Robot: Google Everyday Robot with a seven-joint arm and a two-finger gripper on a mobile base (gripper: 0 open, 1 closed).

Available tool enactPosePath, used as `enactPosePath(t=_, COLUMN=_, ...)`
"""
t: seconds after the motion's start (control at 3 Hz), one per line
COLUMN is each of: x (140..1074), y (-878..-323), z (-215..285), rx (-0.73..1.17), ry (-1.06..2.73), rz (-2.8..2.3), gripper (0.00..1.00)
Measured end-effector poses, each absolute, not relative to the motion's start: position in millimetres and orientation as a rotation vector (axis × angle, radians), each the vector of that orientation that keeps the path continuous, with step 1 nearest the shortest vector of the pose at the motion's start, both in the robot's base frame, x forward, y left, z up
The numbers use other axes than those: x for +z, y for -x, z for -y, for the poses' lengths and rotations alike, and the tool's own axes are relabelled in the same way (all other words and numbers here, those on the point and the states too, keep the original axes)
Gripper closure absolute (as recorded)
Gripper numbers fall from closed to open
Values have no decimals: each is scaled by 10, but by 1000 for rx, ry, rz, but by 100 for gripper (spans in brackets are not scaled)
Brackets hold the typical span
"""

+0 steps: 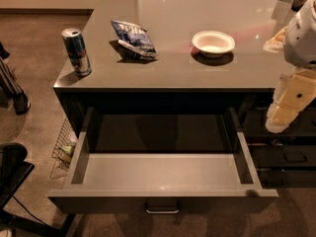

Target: Close top drawer

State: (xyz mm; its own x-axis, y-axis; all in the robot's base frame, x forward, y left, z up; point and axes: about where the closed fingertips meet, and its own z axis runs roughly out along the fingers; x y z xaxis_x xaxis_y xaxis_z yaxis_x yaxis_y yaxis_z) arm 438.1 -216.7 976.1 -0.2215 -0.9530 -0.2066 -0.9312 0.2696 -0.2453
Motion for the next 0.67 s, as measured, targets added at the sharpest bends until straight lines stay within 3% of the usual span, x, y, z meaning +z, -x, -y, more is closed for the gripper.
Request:
enactPosePath(t=0.33, x=9761, y=-4381, z=2167, rx=-98, ry=1725, rz=-2232, gripper=0)
enactPosePath(t=0.67, x=9528, y=-4222, z=2197, rx=-45, ry=1683, rz=-2231, gripper=18)
